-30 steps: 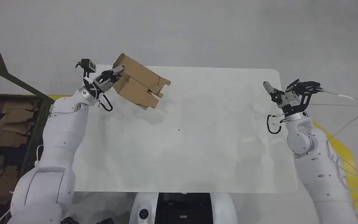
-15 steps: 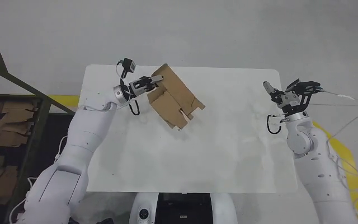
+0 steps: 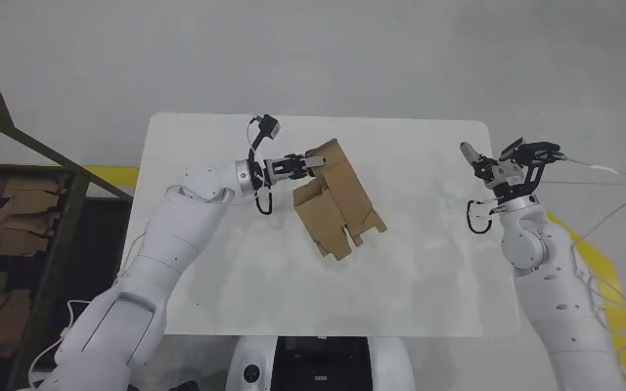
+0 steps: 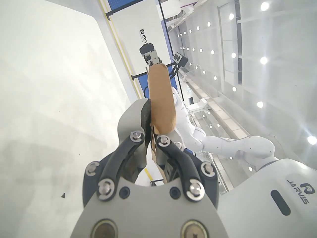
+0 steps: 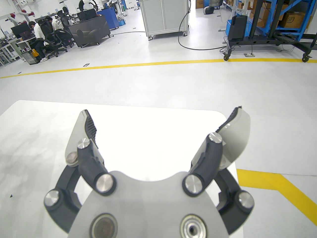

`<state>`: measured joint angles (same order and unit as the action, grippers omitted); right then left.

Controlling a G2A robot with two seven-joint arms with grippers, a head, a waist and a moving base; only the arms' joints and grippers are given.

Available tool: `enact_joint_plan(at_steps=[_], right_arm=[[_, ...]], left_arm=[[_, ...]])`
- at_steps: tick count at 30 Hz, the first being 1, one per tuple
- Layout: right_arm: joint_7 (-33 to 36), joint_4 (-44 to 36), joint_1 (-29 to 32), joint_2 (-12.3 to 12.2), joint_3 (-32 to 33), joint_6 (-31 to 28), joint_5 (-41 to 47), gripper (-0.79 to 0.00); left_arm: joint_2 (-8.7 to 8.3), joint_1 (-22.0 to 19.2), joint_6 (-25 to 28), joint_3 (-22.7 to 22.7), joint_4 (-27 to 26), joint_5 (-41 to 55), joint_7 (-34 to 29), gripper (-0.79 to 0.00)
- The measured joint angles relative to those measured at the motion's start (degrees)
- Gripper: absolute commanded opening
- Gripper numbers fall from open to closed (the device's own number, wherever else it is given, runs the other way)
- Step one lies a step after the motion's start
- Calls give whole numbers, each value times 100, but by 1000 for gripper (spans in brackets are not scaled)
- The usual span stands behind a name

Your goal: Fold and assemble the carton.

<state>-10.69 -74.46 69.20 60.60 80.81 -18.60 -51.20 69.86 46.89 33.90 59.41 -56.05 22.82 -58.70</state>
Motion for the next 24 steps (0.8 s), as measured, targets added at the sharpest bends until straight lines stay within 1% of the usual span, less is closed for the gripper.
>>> enact_joint_plan(at_steps=[4,24], right_arm=[[0,0,0,0,0,0,0,0],[0,0,0,0,0,0,0,0]], left_arm=[[-18,3,130,92,77,15,64,-785],[-19,4,129,94,80,18,60,-785]])
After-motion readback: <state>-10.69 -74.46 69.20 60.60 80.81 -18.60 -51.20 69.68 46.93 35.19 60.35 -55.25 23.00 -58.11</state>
